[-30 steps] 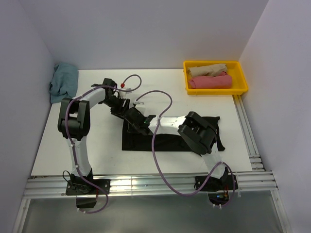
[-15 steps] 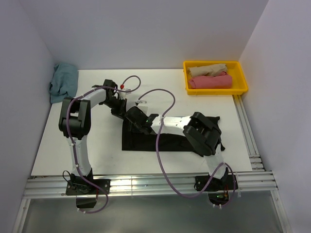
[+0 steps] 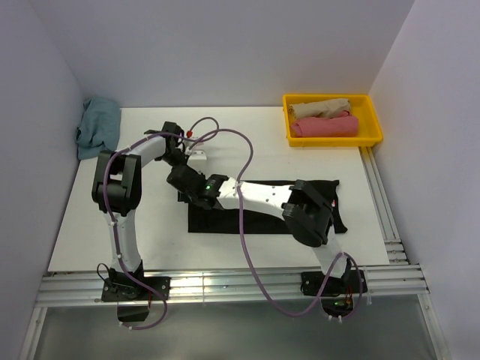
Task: Roll the t-shirts
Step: Roll the tshirt
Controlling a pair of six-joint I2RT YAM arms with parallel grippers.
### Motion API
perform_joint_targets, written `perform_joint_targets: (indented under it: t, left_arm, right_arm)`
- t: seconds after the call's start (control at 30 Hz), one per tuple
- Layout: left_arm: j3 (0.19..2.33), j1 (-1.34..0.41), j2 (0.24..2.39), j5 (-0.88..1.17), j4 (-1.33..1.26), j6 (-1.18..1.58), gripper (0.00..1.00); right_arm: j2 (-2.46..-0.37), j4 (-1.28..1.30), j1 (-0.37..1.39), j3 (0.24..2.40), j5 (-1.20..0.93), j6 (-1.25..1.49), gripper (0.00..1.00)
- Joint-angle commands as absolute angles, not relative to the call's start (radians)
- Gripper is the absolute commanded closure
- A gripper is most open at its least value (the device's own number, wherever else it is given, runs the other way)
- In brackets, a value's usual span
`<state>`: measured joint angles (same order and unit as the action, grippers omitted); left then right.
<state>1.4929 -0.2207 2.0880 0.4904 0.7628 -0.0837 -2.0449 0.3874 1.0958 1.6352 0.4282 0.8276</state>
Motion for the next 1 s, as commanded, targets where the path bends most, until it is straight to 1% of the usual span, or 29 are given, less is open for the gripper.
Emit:
perform_joint_targets:
  t: [0.0,0.27,0.4,0.67,0.87,0.97]
  left_arm:
    - [1.528,-0.229,2.048,0.44,0.787,-0.075,1.0]
    - [1.534,-0.236,2.043,0.433,0.799,-0.077,1.0]
    - [1.539,-0.239,2.045,0.431,0.801,-0.074,1.0]
    - [1.546,-0.242,2.049,0.431,0.808,-0.078,1.0]
    - [1.549,-0.242,2.048,0.431,0.815,-0.081,1.0]
    - [1.552,-0.242,2.045,0.426,0.818,-0.083,0.99]
  right_arm:
    - [-2.111,0.434,1.092,1.675,0.457,0.821,0.56]
    - [-2.21,0.534,1.092,1.784,0.486,0.821,0.55]
    - [-2.227,0.535,1.098,1.787,0.473,0.813,0.5]
    - [-2.27,0.56,1.101,1.816,0.431,0.807,0.43]
    - [-2.325,0.626,1.101,1.882,0.41,0.814,0.43]
    - [-2.355,0.67,1.103,1.908,0.41,0.831,0.46]
